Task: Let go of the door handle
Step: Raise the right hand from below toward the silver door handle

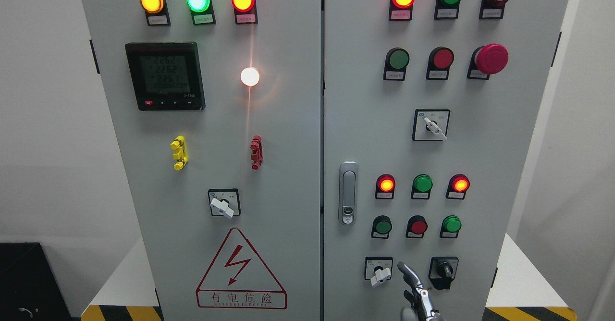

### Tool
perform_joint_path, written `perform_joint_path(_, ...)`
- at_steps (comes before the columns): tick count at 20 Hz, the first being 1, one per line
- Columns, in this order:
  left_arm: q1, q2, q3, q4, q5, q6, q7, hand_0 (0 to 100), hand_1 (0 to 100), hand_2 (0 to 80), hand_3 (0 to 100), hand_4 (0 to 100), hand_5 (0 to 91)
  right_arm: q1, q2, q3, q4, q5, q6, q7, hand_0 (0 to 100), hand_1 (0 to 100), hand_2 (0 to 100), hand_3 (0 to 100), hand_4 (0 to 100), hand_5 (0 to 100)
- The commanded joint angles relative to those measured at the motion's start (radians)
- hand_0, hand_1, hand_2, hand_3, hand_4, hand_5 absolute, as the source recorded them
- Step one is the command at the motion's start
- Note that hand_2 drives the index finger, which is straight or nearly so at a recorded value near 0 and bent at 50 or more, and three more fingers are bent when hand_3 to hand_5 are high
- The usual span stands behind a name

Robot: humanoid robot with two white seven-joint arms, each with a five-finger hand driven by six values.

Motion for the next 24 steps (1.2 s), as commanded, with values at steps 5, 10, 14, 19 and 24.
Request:
perform_joint_path(5,0.02,0.0,0.0,0.0,0.001,0.0,0.0,12,56,0.0,0,0,0.0,-0.001,0.0,0.002,0.0,0.0,-0.001,0.006,27,10,1,18,16,16)
perform_joint_path(10,0.02,0.0,0.0,0.0,0.001,0.0,0.0,12,56,0.0,0,0,0.0,-0.016,0.003,0.002,-0.001,0.023,-0.004,0.006,29,18,1,23,26,24)
perform_joint_path(14,0.02,0.0,0.0,0.0,0.001,0.0,0.0,12,56,0.0,0,0,0.0,-0.033,0.003,0.002,-0.001,0.112,-0.004,0.004,35,22,1,36,43,40)
perform_joint_path(19,0.02,0.0,0.0,0.0,-0.001,0.0,0.0,12,56,0.0,0,0,0.0,-0.083,0.006,-0.002,-0.001,0.279,-0.002,-0.034,45,29,2,57,66,68)
perform_joint_path(24,0.02,0.0,0.0,0.0,-0.001,0.0,0.0,12,56,0.0,0,0,0.0,-0.116,0.003,0.001,0.005,0.491,-0.001,-0.074,51,30,4,81,86,91)
